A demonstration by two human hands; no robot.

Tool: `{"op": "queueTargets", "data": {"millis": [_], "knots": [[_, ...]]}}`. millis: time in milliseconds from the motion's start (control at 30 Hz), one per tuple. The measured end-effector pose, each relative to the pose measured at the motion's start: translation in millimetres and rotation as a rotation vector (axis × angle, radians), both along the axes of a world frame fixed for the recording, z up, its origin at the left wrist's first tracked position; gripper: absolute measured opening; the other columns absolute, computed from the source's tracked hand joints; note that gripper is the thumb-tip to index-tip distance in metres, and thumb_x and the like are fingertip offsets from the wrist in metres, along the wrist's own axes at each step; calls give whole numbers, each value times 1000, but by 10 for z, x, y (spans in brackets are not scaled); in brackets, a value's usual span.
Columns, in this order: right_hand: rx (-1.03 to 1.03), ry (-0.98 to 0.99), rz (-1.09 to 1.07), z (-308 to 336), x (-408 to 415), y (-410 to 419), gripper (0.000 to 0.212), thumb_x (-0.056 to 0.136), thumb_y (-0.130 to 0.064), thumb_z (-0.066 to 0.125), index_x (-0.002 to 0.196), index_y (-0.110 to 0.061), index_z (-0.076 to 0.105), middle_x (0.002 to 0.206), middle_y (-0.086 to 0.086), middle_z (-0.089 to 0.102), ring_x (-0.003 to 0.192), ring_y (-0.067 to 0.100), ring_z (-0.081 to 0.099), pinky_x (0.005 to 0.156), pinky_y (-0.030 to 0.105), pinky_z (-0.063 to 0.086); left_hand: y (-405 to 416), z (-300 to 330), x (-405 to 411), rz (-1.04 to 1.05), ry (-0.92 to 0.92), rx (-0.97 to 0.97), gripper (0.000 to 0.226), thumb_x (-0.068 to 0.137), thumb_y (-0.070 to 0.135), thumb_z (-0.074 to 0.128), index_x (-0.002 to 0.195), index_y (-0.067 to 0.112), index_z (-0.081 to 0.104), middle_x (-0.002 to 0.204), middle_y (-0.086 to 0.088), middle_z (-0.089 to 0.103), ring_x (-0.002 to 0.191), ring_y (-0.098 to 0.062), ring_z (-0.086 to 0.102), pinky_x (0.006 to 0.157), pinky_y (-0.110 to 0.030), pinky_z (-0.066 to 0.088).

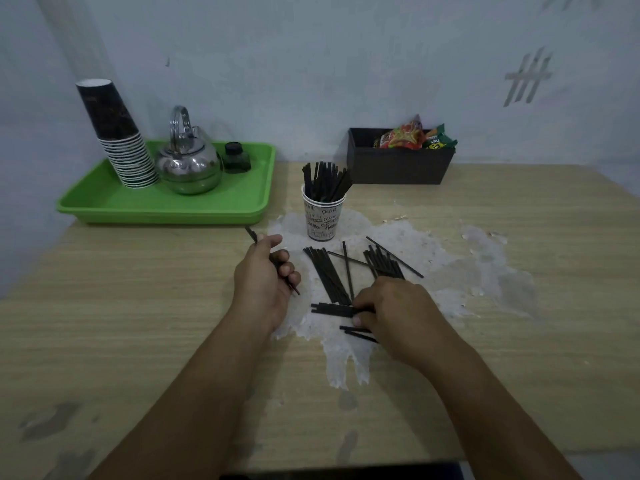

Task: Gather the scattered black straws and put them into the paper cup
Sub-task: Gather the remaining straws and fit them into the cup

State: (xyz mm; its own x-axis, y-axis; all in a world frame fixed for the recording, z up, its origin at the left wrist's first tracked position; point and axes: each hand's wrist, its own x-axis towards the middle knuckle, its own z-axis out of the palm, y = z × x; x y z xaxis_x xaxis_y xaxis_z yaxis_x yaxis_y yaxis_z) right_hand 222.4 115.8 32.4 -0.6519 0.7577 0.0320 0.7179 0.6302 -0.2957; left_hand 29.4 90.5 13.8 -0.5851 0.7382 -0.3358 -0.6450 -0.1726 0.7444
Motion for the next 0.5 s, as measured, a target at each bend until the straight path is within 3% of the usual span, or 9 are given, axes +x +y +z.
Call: {"op": "queueTargets", "data": {"millis": [133, 267, 500], "knots": [[19, -21, 12, -13, -28, -3, 18, 91, -36, 64, 101, -21, 69, 99, 1, 62, 94, 22, 59, 79, 34, 46, -8, 8, 10, 2, 3, -5, 20, 101, 24, 44, 97, 11, 58, 60, 0, 47, 44, -10, 36, 43, -24, 34], [45, -33, 55, -55, -17, -18, 9, 97, -33, 55, 94, -24, 53, 89, -4, 45, 93, 23, 51, 72, 34, 32, -8, 6, 5, 6, 2, -4, 20, 101, 24, 44, 98, 11, 58, 59, 1, 47, 44, -10, 36, 43, -24, 34], [8, 261, -41, 17, -26, 50, 11, 98, -25, 54, 88, -25, 51, 67, -11, 52, 63, 13, 48, 61, 32, 31, -5, -8, 1, 8, -2, 1, 23, 102, 26, 41, 98, 11, 58, 58, 1, 46, 44, -10, 36, 43, -24, 34]]}}
